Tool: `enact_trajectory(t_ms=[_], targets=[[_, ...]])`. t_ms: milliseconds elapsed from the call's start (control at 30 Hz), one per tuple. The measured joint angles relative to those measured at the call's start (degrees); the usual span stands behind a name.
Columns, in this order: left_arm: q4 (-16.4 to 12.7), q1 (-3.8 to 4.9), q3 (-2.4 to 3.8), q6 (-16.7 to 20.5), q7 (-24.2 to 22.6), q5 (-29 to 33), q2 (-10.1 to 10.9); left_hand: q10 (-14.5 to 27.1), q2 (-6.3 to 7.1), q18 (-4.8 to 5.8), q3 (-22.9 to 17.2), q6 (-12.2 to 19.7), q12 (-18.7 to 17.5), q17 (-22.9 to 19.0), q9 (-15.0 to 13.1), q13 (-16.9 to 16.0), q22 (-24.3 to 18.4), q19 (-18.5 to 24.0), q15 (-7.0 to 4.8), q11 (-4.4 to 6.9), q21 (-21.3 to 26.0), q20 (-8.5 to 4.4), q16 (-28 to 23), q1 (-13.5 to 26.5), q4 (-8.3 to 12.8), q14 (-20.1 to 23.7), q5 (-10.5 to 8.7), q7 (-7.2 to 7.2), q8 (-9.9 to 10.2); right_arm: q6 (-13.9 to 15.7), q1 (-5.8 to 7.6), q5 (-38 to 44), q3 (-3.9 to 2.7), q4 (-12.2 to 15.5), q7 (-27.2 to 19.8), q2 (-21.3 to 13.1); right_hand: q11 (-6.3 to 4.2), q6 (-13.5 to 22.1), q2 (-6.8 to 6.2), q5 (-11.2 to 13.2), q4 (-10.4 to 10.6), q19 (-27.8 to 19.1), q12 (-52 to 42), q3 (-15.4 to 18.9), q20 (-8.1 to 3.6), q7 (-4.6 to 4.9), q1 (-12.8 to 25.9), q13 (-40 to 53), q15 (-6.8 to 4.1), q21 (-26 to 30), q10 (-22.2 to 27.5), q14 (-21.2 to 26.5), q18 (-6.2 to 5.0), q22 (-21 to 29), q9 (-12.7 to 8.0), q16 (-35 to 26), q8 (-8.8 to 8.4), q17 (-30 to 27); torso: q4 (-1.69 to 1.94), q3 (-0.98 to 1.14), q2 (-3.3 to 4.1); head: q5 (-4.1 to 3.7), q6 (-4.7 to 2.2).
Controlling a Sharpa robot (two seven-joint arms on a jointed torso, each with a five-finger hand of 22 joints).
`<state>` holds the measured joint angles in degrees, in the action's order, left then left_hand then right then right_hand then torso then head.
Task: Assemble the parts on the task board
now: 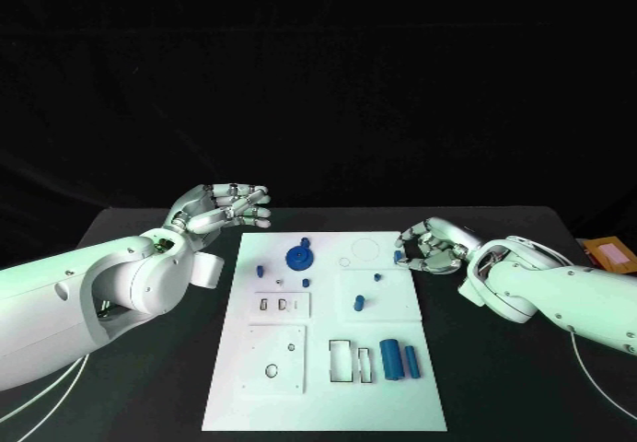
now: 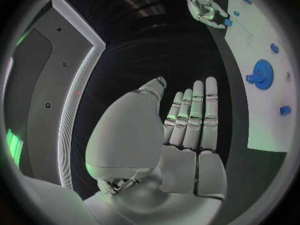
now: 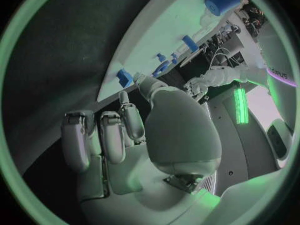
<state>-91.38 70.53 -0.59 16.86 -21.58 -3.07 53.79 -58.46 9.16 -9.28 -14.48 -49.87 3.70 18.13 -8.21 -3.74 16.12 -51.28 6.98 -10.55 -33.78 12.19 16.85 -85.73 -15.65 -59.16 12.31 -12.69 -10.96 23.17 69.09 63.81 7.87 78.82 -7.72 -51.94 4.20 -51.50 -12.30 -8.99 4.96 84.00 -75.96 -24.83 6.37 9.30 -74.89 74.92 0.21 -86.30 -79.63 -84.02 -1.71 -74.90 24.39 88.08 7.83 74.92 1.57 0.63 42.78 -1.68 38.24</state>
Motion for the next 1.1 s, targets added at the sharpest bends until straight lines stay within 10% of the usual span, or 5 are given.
enact_trajectory(t_ms=[600, 1100], targets=[[0.08, 0.00, 0.00, -0.20, 0.21, 0.00, 0.14, 0.00, 0.00, 0.00, 0.00, 0.00, 0.00, -0.01, 0.00, 0.00, 0.04, 0.00, 0.00, 0.00, 0.00, 0.00, 0.00, 0.00, 0.00, 0.00, 0.00, 0.00, 0.00, 0.20, -0.38, 0.55, 0.00, -1.84, 0.88, 1.88, 0.21, -0.37, 0.53, 0.00, -0.54, 0.00, 0.00, -0.57, 0.00, 0.26, -0.53, -0.01, 0.00, 0.00, 0.21, 0.00, 0.00, -0.04, -0.06, 0.00, -0.23, -0.01, 0.03, 0.02, -0.03, 0.27, 0.24], [0.18, 0.00, 0.00, -0.23, 0.35, 0.00, 0.21, 0.00, 0.00, 0.01, -0.16, 0.00, 0.00, 0.09, 0.00, 0.01, 0.08, 0.00, 0.00, 0.00, 0.00, 0.00, 0.00, 0.00, 0.16, 0.00, 0.00, 0.00, 0.00, 0.20, -0.43, 0.78, 0.01, -2.00, 1.07, 1.97, -0.95, -5.44, 2.52, 1.53, -1.42, 0.01, -0.98, -2.71, -0.48, -1.55, -0.80, -0.01, -0.64, 0.00, -0.95, 0.00, 0.01, -0.03, 0.86, 0.00, 2.61, -0.01, -0.05, 0.07, -0.05, 0.48, 0.19]])
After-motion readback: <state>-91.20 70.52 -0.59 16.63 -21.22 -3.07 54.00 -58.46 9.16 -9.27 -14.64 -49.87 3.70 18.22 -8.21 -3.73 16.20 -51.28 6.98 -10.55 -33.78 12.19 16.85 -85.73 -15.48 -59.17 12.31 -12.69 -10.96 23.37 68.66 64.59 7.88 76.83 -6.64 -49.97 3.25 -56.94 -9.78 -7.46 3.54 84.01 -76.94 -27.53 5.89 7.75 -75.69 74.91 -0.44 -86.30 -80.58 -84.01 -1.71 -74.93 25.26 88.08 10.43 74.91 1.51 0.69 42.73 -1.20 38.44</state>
